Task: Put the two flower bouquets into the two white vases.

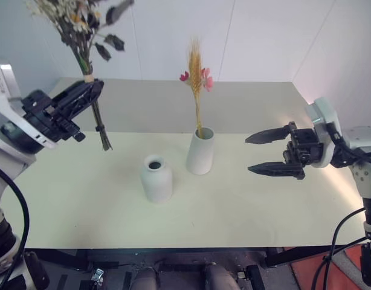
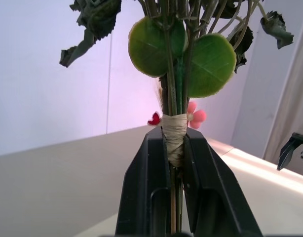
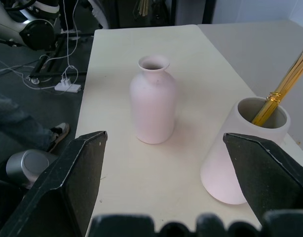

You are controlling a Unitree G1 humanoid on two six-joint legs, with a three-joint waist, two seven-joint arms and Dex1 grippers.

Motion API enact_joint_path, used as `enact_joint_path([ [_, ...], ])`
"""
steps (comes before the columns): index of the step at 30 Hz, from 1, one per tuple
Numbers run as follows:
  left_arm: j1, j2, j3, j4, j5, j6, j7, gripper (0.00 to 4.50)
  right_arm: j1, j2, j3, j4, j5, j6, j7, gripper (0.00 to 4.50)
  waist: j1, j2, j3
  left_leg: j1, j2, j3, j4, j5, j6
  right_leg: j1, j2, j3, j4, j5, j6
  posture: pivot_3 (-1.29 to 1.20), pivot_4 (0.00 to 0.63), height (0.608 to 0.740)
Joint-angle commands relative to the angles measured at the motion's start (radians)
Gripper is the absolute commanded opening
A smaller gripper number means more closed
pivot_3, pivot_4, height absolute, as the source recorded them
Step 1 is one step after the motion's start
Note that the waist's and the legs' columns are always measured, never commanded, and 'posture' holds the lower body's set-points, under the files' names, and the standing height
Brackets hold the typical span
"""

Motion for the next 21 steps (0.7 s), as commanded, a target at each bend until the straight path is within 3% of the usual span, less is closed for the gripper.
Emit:
enact_joint_path([
  [1, -0.06, -0.027, -0.053, 0.028, -0.029, -0.045, -0.018, 0.12, 0.011, -0.02, -0.054, -0.042, 0.021, 0.0, -0.019, 4.5, 0.0, 0.0, 0.0, 0.0, 0.0, 0.0, 0.0, 0.0, 0.0, 0.0, 0.0, 0.0, 0.0, 0.0, 0.0, 0.0, 0.15, 0.74],
  [9, -0.079, -0.138, -0.197, 0.062, 0.026, -0.105, -0.044, 0.12, 0.042, -0.019, -0.08, -0.082, 0.032, 0.003, -0.055, 4.5, -0.001, 0.0, 0.0, 0.0, 0.0, 0.0, 0.0, 0.0, 0.0, 0.0, 0.0, 0.0, 0.0, 0.0, 0.0, 0.0, 0.15, 0.74],
  [21, -0.024, -0.215, -0.313, 0.106, 0.151, -0.172, -0.115, 0.12, 0.071, -0.025, -0.107, -0.121, 0.043, 0.017, -0.095, 4.5, -0.001, 0.0, 0.0, 0.0, 0.0, 0.0, 0.0, 0.0, 0.0, 0.0, 0.0, 0.0, 0.0, 0.0, 0.0, 0.0, 0.15, 0.74],
])
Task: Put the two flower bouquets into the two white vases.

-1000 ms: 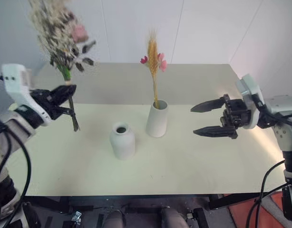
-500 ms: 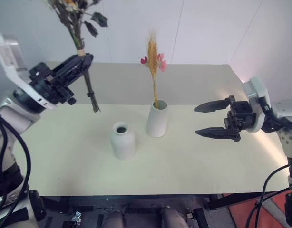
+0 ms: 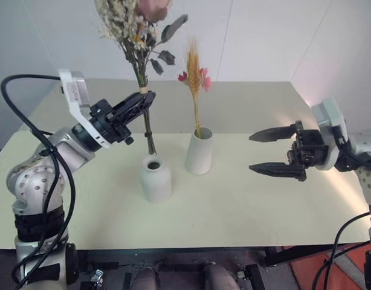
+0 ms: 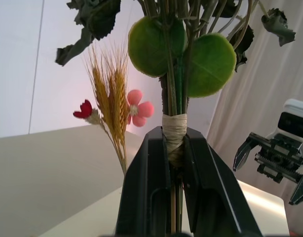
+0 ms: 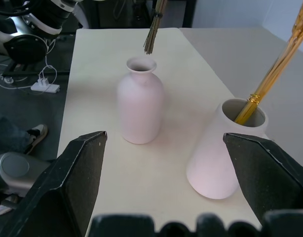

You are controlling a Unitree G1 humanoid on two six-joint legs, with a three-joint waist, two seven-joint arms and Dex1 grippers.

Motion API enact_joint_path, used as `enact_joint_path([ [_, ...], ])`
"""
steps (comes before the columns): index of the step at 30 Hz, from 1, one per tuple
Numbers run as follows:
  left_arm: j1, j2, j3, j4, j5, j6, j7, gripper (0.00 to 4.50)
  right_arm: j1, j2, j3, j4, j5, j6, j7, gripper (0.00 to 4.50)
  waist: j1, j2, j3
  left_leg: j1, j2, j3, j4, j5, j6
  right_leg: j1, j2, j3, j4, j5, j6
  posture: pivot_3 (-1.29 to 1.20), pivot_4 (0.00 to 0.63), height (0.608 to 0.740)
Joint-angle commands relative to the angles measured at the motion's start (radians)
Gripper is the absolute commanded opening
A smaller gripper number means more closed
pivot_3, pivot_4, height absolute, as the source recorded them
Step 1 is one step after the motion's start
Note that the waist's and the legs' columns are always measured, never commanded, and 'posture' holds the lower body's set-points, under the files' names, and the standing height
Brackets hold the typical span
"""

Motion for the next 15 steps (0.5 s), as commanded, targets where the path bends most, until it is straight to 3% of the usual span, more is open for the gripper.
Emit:
enact_joint_path([
  [1, 0.022, -0.012, -0.018, -0.017, 0.038, -0.045, -0.03, 0.12, 0.003, -0.02, -0.045, -0.04, 0.038, 0.013, -0.012, 4.5, 0.0, 0.0, 0.0, 0.0, 0.0, 0.0, 0.0, 0.0, 0.0, 0.0, 0.0, 0.0, 0.0, 0.0, 0.0, 0.0, 0.15, 0.74],
  [15, 0.098, -0.012, -0.04, -0.046, 0.085, -0.044, -0.05, 0.12, 0.022, -0.022, -0.05, -0.061, 0.06, 0.022, -0.042, 4.5, -0.001, 0.0, 0.0, 0.0, 0.0, 0.0, 0.0, 0.0, 0.0, 0.0, 0.0, 0.0, 0.0, 0.0, 0.0, 0.0, 0.15, 0.74],
])
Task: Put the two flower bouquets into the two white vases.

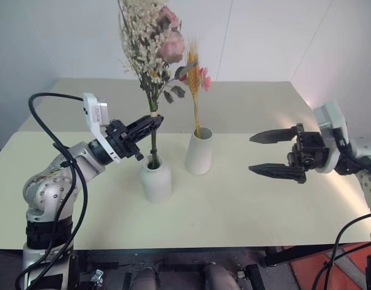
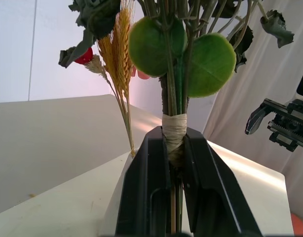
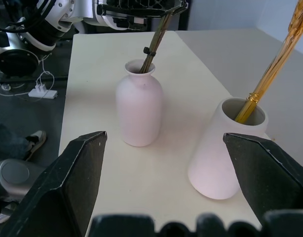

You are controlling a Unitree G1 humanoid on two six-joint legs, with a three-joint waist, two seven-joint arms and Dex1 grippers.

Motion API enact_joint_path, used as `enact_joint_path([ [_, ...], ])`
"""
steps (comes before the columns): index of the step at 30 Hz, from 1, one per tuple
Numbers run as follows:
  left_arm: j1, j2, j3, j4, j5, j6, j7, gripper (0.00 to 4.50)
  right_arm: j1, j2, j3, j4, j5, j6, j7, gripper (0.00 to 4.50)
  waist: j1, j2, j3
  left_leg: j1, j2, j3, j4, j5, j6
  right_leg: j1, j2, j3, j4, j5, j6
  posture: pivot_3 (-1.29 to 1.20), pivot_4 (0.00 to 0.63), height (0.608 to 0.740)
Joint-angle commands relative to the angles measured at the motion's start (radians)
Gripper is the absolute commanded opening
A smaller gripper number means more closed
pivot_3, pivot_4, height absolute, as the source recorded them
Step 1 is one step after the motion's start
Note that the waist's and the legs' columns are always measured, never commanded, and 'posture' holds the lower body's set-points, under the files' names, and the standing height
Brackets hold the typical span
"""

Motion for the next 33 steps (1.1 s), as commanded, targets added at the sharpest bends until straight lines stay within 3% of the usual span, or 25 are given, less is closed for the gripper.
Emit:
enact_joint_path([
  [1, 0.03, 0.006, 0.008, -0.047, 0.01, -0.027, -0.021, 0.47, -0.008, -0.019, -0.04, -0.028, 0.029, 0.009, -0.007, 4.5, -0.001, 0.0, 0.0, 0.0, 0.0, 0.0, 0.0, 0.0, 0.0, 0.0, 0.0, 0.0, 0.0, 0.0, 0.0, 0.0, 0.15, 0.74],
  [7, 0.131, 0.054, 0.044, -0.114, -0.007, 0.002, -0.04, 2.28, -0.008, -0.022, -0.035, -0.024, 0.024, 0.006, -0.005, 4.5, -0.001, 0.0, 0.0, 0.0, 0.0, 0.0, 0.0, 0.0, 0.0, 0.0, 0.0, 0.0, 0.0, 0.0, 0.0, 0.0, 0.15, 0.74],
  [14, 0.427, 0.201, 0.286, -0.244, -0.132, 0.08, -0.057, 4.35, 0.002, -0.028, -0.037, -0.018, 0.019, -0.002, 0.0, 4.5, -0.007, 0.0, 0.0, 0.0, 0.001, 0.001, -0.001, 0.0, 0.0, -0.001, 0.0, 0.0, 0.001, -0.001, -0.001, 0.0, 0.15, 0.74],
  [24, 0.769, 0.297, 0.558, -0.348, -0.095, 0.044, -0.158, 4.45, 0.0, -0.022, -0.02, 0.011, 0.003, -0.02, 0.008, 4.5, -0.001, 0.0, 0.0, 0.002, 0.001, 0.002, -0.001, 0.0, 0.0, -0.001, -0.001, 0.0, -0.001, -0.006, -0.008, 0.0, 0.15, 0.74],
  [33, 0.817, 0.424, 0.733, -0.297, -0.088, 0.058, -0.315, 4.45, 0.027, -0.022, -0.038, 0.012, -0.006, -0.024, -0.012, 4.5, -0.002, 0.0, 0.0, 0.002, 0.002, 0.003, -0.002, 0.0, 0.0, -0.003, -0.001, 0.0, -0.001, -0.007, -0.01, 0.0, 0.15, 0.74],
])
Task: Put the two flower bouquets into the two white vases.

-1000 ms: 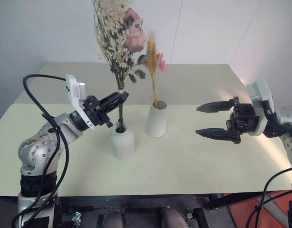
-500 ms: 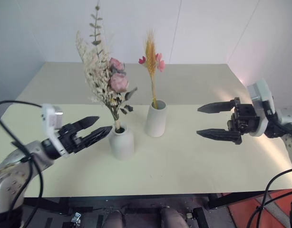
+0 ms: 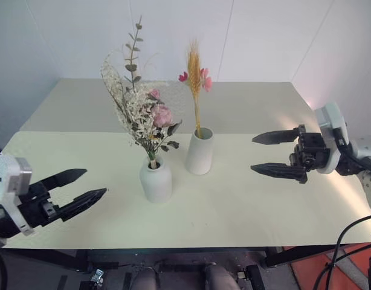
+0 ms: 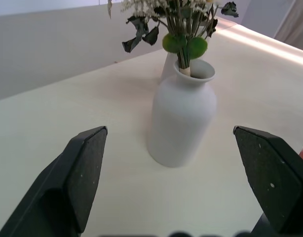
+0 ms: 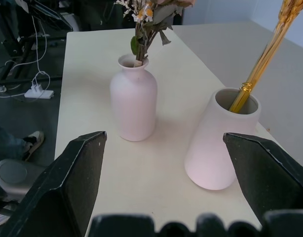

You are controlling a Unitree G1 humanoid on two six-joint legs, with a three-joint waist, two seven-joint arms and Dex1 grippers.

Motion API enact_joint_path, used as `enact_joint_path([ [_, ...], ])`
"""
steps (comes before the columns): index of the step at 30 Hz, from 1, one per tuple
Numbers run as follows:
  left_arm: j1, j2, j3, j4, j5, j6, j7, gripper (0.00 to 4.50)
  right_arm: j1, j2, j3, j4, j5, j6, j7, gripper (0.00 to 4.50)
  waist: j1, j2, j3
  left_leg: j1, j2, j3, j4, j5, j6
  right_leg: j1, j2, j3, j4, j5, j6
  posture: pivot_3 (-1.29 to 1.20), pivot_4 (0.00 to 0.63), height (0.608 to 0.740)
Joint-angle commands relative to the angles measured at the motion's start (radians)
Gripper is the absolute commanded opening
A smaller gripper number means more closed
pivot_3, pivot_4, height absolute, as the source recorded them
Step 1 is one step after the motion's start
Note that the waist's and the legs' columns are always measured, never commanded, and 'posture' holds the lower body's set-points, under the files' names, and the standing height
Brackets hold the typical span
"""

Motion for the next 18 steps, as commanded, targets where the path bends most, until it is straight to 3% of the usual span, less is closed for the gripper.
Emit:
enact_joint_path([
  [1, -0.011, 0.041, 0.073, 0.005, -0.014, -0.005, -0.04, 4.45, 0.014, -0.009, -0.044, -0.021, 0.007, -0.017, -0.016, 4.5, 0.0, 0.0, 0.0, 0.0, 0.0, 0.0, 0.0, 0.0, 0.0, 0.0, 0.0, 0.0, 0.0, 0.0, 0.0, 0.0, 0.15, 0.74],
  [18, -0.221, 0.09, -0.082, 0.09, 0.031, -0.027, -0.02, 4.45, 0.079, -0.033, -0.096, -0.065, 0.03, 0.012, -0.074, 4.5, -0.002, 0.0, 0.0, 0.001, 0.001, 0.002, -0.002, 0.0, 0.0, -0.001, 0.0, 0.0, 0.001, 0.0, -0.001, 0.0, 0.15, 0.74],
])
